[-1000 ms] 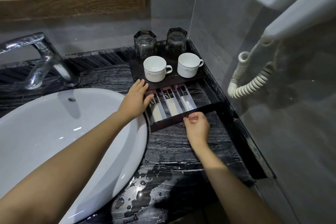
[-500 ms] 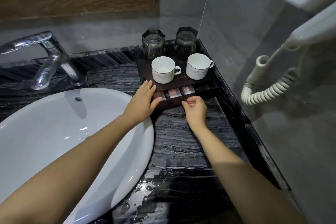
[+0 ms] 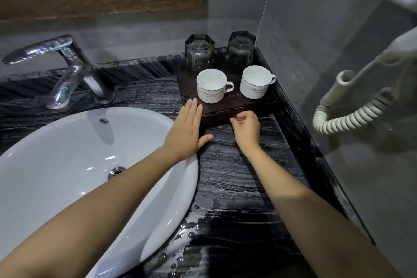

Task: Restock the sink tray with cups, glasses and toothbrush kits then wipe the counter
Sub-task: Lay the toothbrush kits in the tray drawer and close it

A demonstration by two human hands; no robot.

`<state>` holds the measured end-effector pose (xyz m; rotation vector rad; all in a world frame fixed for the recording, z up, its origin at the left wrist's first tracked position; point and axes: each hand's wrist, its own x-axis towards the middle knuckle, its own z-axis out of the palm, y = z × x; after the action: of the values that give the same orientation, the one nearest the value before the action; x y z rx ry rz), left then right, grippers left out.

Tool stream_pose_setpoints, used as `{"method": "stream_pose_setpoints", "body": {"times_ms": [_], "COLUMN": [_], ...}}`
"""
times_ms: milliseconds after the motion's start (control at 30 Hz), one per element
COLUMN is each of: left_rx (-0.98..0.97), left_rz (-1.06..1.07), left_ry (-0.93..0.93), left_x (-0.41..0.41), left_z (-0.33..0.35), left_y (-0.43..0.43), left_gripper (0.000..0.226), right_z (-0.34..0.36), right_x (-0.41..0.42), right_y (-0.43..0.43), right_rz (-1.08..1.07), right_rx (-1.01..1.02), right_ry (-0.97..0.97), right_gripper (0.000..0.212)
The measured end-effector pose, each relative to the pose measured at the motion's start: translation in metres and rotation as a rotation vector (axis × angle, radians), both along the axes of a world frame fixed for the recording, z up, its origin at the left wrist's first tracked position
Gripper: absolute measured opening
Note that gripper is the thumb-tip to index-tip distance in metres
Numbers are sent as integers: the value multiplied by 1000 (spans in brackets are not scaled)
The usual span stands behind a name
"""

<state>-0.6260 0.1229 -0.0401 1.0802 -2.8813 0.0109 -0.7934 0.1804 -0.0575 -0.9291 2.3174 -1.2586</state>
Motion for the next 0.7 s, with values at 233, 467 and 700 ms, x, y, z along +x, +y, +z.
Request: {"method": "stream_pose_setpoints", "body": {"times_ms": [233, 467, 700], "left_rx": [-8, 40, 81], "left_rz": [-5, 28, 98], "left_ry": [-51, -31, 46], "left_x": [0, -2, 15], "left_z": [0, 1, 5], "left_y": [-1, 0, 10], "left_gripper": [88, 85, 72], "right_z": [7, 26, 46], "right_x": [5, 9, 31], "right_y": [1, 4, 7], "right_rz": [15, 79, 153], "right_rx": [47, 247, 503], "right_ry": [44, 111, 161], "right_gripper": [19, 35, 64]}}
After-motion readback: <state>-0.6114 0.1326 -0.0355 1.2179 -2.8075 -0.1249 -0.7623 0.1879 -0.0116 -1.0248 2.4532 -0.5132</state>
